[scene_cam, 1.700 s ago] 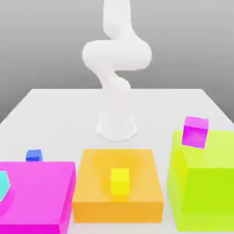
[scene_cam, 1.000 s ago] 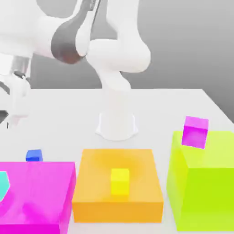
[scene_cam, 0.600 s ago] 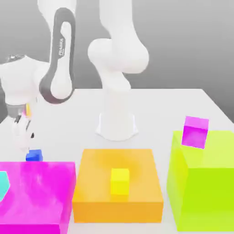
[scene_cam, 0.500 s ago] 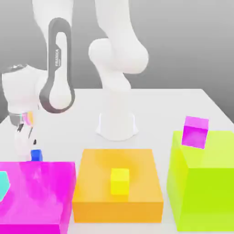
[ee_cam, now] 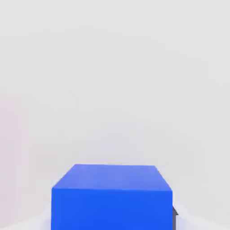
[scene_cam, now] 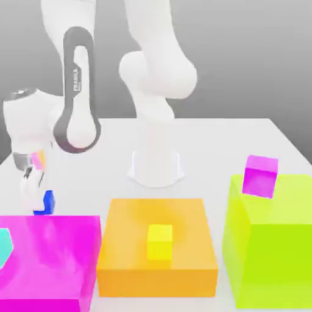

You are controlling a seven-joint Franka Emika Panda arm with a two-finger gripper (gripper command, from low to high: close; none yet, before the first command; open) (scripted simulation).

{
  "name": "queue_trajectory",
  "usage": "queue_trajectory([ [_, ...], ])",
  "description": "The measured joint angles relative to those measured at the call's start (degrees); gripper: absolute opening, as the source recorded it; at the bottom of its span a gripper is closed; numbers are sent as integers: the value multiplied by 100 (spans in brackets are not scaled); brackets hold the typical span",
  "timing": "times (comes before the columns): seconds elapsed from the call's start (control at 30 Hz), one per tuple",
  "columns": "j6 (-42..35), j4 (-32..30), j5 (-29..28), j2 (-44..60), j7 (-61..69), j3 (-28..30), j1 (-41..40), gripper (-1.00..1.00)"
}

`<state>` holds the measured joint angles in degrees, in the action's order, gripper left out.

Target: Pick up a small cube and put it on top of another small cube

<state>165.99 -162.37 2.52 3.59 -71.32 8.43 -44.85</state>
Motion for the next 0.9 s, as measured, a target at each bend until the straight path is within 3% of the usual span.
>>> queue_trajectory([
  [0.13, -597, 208, -343, -396, -202, -269, 442, -100],
  [0.33, -1472, 654, -404, -832, -174, -734, 1338, -100],
  [0.9, -3941, 1932, 339, -2080, 540, -2500, 3492, -100],
])
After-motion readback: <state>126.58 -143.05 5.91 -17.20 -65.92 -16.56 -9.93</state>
